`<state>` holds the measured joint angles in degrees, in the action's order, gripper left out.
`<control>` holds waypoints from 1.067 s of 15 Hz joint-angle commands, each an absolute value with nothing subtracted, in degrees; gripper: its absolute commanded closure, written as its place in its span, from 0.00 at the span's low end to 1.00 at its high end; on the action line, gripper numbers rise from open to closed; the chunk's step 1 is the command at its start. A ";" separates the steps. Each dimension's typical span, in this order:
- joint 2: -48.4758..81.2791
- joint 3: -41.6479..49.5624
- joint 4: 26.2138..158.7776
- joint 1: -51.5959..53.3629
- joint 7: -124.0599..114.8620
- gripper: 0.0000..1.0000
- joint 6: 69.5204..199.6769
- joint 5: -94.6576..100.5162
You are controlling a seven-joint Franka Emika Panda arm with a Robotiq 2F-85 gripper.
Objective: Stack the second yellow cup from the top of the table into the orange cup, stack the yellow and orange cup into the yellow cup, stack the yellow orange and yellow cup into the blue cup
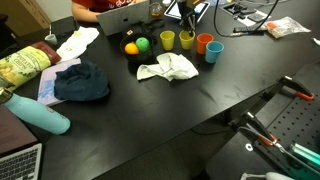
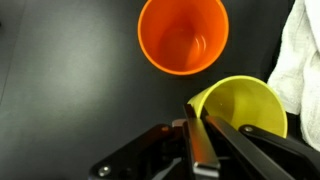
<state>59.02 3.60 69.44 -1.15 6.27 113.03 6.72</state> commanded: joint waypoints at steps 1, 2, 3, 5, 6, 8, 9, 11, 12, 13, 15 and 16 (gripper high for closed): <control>54.99 3.57 70.61 -1.41 6.20 0.98 109.39 7.21; 53.59 3.43 71.32 -1.66 6.42 0.98 108.34 6.98; 52.12 3.43 72.06 -1.92 6.66 0.98 107.40 6.94; 49.74 3.48 72.74 -2.27 6.92 0.98 103.78 6.97; 48.64 3.11 73.00 -2.74 7.68 0.98 101.15 6.59; 46.95 2.72 73.99 -3.19 8.71 0.98 96.19 6.44; 46.31 2.61 74.56 -3.23 9.06 0.98 94.03 6.56; 45.95 2.31 75.91 -3.38 9.55 0.98 92.84 6.63; 46.10 2.22 76.21 -3.42 9.43 0.98 92.23 6.47; 46.41 2.37 76.81 -3.19 8.48 0.98 93.44 6.65; 47.03 2.80 77.99 -2.70 7.65 0.98 95.97 7.72; 47.28 3.17 78.37 -2.51 7.03 0.98 96.83 8.20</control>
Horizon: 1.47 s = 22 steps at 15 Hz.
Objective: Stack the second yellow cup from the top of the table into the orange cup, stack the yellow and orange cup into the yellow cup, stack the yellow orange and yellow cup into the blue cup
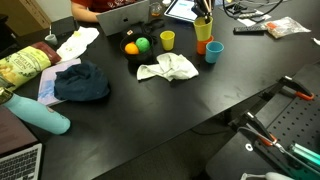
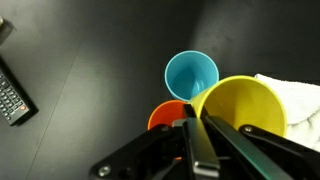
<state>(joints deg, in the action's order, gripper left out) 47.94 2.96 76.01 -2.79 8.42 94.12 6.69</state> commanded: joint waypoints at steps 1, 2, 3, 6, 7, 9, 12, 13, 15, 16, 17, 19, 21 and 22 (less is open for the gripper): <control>47.22 3.45 78.93 -2.44 6.62 0.98 97.90 8.54; 47.04 3.81 79.52 -2.35 6.06 0.97 99.09 8.96; 46.87 4.18 79.91 -2.33 5.29 0.97 100.22 9.52; 46.65 4.95 80.12 -2.54 3.33 0.97 103.02 10.25; 46.90 5.17 79.83 -2.64 2.82 0.97 103.46 10.12; 47.36 5.51 79.56 -2.54 2.22 0.97 104.10 10.16; 48.46 5.58 79.28 -2.44 1.62 0.97 103.95 10.07; 48.81 5.50 79.29 -2.37 1.59 0.97 104.13 10.11; 49.58 5.60 79.21 -2.14 1.21 0.69 105.43 10.41; 50.04 5.64 79.06 -2.06 1.17 0.67 106.01 10.50; 50.62 5.75 79.01 -1.99 1.15 0.62 107.20 10.76; 51.68 5.89 78.80 -2.05 0.48 0.45 109.16 10.75; 52.52 6.23 78.74 -1.92 -0.24 0.30 110.62 11.32; 52.99 6.37 78.66 -1.88 -0.57 0.23 111.43 11.56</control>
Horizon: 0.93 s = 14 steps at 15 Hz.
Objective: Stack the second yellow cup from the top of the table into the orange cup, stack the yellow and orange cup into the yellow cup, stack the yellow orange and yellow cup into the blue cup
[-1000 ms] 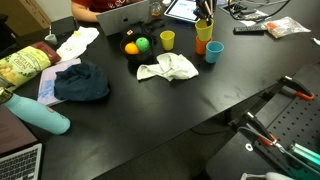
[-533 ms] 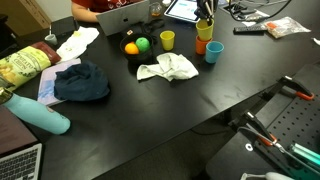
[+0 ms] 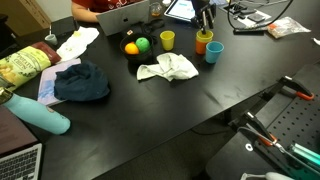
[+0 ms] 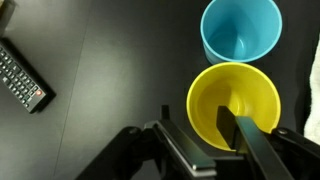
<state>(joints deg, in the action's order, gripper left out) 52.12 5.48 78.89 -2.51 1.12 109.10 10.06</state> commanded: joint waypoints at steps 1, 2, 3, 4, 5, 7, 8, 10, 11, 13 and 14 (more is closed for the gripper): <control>53.42 6.45 78.56 -1.80 -0.68 0.16 111.88 11.73; 53.86 6.70 78.44 -1.56 -0.84 0.08 112.25 12.16; 54.19 6.78 78.33 -1.51 -0.83 0.02 112.42 12.38; 54.42 6.70 78.22 -1.64 -0.70 0.01 112.49 12.35; 54.56 6.71 78.27 -1.71 -0.72 0.36 112.73 12.22; 54.86 6.53 78.15 -1.94 -0.35 0.32 112.58 11.89; 54.90 6.34 78.18 -2.09 0.05 0.39 112.62 11.74; 54.79 5.95 78.32 -2.52 0.44 0.56 112.97 11.16; 54.51 5.52 78.43 -2.90 0.95 0.63 113.34 10.65; 54.41 5.38 78.46 -3.02 0.97 0.79 113.73 10.41; 54.34 5.32 78.48 -3.09 1.02 0.88 113.89 10.33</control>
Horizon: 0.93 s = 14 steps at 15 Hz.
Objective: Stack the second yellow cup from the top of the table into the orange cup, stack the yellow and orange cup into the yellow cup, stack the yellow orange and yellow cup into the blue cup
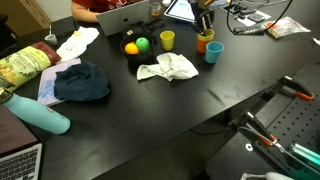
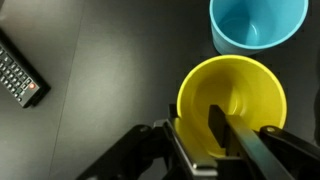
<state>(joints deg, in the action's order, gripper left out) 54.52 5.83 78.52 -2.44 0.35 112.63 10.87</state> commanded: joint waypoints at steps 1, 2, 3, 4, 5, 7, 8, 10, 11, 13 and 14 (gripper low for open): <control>54.15 5.20 78.54 -3.22 1.15 0.94 114.03 10.14; 53.85 4.97 78.76 -3.45 1.25 1.00 114.09 9.73; 53.40 4.65 78.97 -3.72 1.36 1.00 113.79 9.04; 52.33 3.97 79.44 -4.19 2.03 0.99 114.03 7.91; 51.44 3.54 80.02 -4.41 2.40 0.98 114.69 7.17; 50.05 2.62 80.64 -4.99 2.93 0.98 115.52 5.19; 49.34 2.42 80.87 -4.96 3.15 0.98 116.25 4.78; 48.40 1.91 80.49 -5.07 3.59 0.98 116.70 3.61; 47.82 1.88 80.14 -4.89 3.59 0.98 116.65 3.47; 46.48 2.04 79.25 -4.20 3.56 0.98 116.68 4.14; 46.00 2.07 78.50 -3.89 3.45 0.98 116.61 4.37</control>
<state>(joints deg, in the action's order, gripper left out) 49.15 2.44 78.40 -4.19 2.42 116.16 4.65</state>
